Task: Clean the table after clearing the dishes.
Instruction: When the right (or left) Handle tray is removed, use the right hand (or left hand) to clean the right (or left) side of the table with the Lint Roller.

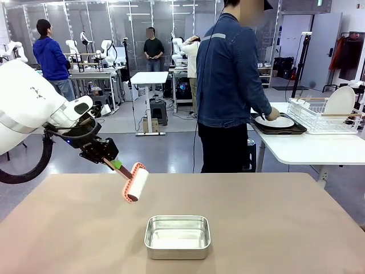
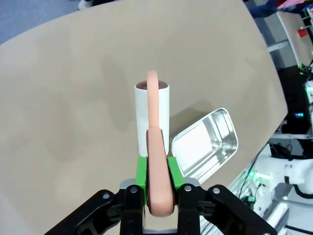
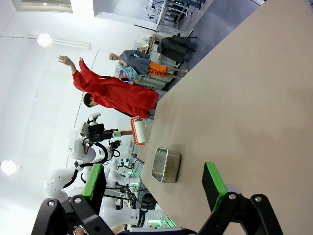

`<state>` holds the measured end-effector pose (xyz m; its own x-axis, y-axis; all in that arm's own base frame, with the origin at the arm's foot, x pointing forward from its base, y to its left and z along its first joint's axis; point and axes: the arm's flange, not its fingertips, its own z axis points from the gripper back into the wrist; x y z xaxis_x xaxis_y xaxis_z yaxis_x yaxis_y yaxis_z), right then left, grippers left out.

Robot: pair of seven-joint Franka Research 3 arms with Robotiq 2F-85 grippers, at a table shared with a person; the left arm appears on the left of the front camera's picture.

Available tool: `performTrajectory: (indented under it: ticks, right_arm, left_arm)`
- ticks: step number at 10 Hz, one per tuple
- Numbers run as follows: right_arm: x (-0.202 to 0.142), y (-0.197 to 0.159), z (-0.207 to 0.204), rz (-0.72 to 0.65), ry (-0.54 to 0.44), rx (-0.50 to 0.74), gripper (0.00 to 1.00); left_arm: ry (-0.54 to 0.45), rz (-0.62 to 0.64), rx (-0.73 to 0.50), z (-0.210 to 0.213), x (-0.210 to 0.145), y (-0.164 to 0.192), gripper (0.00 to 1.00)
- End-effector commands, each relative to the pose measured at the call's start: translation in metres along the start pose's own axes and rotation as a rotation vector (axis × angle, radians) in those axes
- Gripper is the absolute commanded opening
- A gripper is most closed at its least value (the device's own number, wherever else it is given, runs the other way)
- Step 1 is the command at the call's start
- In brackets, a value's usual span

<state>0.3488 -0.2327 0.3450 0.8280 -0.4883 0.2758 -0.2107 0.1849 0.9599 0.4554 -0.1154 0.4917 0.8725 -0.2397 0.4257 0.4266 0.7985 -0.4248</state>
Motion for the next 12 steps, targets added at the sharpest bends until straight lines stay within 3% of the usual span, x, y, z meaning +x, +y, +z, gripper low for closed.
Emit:
performTrajectory:
  ticks: [1,5,9,12]
  right_arm:
    - [0.0,0.004,0.0,-0.011,0.004,-0.005,1.0]
    - [0.0,0.004,0.0,-0.011,0.004,-0.005,1.0]
    - [0.0,0.004,0.0,-0.011,0.004,-0.005,1.0]
    - [0.0,0.004,0.0,-0.011,0.004,-0.005,1.0]
  left_arm:
    - [-0.031,0.131,-0.136,-0.007,0.007,0.028,0.22]
    - [0.003,0.237,-0.351,-0.049,-0.013,0.083,0.22]
    - [-0.074,0.283,-0.423,-0.087,-0.036,0.128,0.22]
    - [0.002,0.39,-0.405,-0.098,-0.034,0.156,0.22]
